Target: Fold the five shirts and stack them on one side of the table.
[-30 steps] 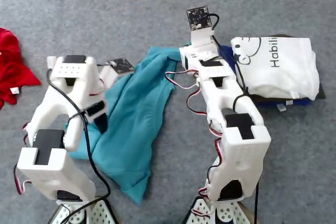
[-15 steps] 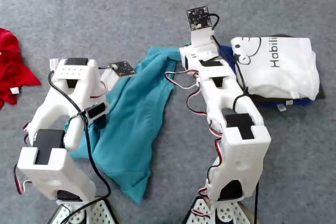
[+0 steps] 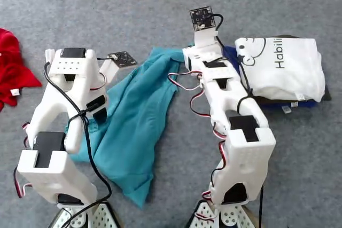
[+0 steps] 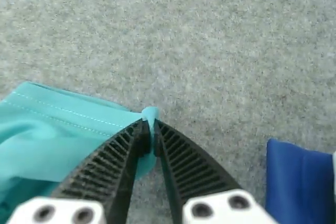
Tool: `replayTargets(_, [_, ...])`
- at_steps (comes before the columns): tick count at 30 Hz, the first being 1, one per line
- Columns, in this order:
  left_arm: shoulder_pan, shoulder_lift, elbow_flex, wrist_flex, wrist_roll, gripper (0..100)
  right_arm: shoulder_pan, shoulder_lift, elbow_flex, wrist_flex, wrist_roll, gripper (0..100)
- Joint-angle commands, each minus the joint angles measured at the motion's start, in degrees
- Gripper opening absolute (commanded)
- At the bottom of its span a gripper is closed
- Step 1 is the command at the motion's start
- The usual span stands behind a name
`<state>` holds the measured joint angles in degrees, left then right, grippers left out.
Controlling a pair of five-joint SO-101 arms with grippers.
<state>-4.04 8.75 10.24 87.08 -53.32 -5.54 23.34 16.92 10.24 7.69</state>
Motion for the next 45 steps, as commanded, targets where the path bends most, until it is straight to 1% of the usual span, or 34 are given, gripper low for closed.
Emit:
replayTargets(1, [-0.04, 0.18, -1.98, 0.0, -0.18, 16, -1.23, -0.31, -1.19, -1.14, 0.35, 1.5])
replayTargets(3, [-0.04, 1.67, -1.71, -1.32, 0.18, 16, -1.23, -0.31, -1.19, -1.14, 0.35, 1.5])
replayTargets(8, [-0.04, 6.15, -2.33, -1.67, 0.26, 16, -1.23, -0.31, -1.19, -1.14, 0.35, 1.5])
replayTargets(12, [0.04, 6.59, -2.42, -1.76, 1.58, 15, -1.32, -0.31, -1.19, -1.14, 0.35, 1.5])
replayTargets(16, [1.27, 6.59, -2.24, -1.41, 1.49, 8, -1.76, -0.31, -1.1, -1.14, 0.35, 1.5])
replayTargets(21, [3.38, 6.59, -1.98, -1.41, 1.85, 8, -1.76, -0.31, -1.1, -1.14, 0.35, 1.5])
replayTargets(24, [3.82, 6.59, -2.33, -1.67, 3.87, 4, -1.76, 0.84, -1.71, -1.14, 0.35, 1.5])
replayTargets(27, [2.95, 6.59, -4.26, -1.49, 5.01, 4, -1.67, 1.8, -2.86, -0.97, 0.26, 1.5])
replayTargets(30, [-0.4, 6.59, -8.13, -1.23, 6.77, 3, -1.67, 1.89, -2.86, -0.97, 0.26, 1.5])
replayTargets(34, [-5.76, 6.59, -18.42, 4.92, 7.38, 3, -1.67, 1.89, -2.86, -1.05, 0.26, 1.5])
replayTargets(35, [-6.99, 6.59, -21.41, 6.51, 8.44, 3, -1.76, 1.89, -2.86, -1.05, 0.26, 1.5])
replayTargets(38, [-9.01, 6.59, -30.9, 10.02, 15.47, 3, -1.76, 1.89, -2.86, -1.05, 0.0, 1.5])
replayTargets(42, [-9.63, 6.24, -42.24, 13.71, 24.79, 3, -1.85, 1.71, -2.86, -0.88, -0.26, 1.3])
replayTargets(43, [-9.63, 5.45, -44.53, 13.71, 27.52, 3, -1.85, 1.54, -2.95, -0.88, -1.14, 1.3])
replayTargets(45, [-9.63, 2.55, -48.31, 13.71, 32.62, 3, -1.58, -0.84, -2.59, -0.7, -5.19, 1.3])
